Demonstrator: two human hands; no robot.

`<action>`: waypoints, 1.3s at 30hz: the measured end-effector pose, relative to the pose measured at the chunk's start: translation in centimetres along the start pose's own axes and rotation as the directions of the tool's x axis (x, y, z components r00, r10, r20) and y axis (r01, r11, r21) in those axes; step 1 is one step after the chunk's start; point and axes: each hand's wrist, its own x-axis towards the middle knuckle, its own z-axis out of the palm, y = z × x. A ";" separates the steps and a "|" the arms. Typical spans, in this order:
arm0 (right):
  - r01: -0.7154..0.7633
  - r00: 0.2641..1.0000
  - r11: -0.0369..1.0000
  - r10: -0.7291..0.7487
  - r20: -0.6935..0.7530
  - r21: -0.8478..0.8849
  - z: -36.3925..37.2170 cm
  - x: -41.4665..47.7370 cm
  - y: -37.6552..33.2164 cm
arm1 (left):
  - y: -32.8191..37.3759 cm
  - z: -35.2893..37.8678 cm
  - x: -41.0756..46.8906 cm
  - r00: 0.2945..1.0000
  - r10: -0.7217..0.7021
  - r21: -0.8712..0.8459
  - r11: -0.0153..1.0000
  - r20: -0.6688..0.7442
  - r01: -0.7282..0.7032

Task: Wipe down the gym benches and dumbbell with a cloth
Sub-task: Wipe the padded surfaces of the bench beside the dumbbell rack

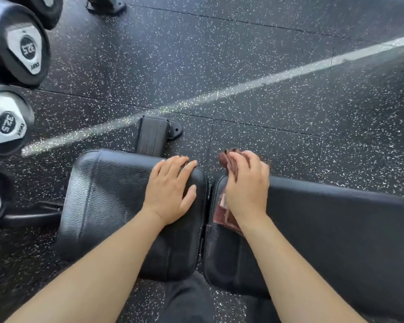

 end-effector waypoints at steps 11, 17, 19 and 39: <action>-0.035 0.997 0.999 0.036 0.061 -0.026 7.0 0.7 -9.6 | -14.8 -1.3 -5.4 0.982 -0.181 -0.031 0.983 -0.051 0.180; 0.093 0.990 0.994 -0.086 0.110 -0.063 6.4 0.2 -9.2 | -15.6 -0.1 -5.4 0.985 -0.120 -0.088 0.990 -0.122 0.110; 0.119 0.990 0.992 -0.115 0.080 -0.051 6.0 -0.7 -9.2 | -15.3 -0.3 -5.6 0.985 -0.123 -0.103 0.988 -0.121 0.111; 0.326 0.896 0.944 -0.291 0.335 -0.052 11.7 1.7 -19.0 | -15.4 1.8 -10.3 0.897 -0.399 -0.309 0.892 -0.191 0.331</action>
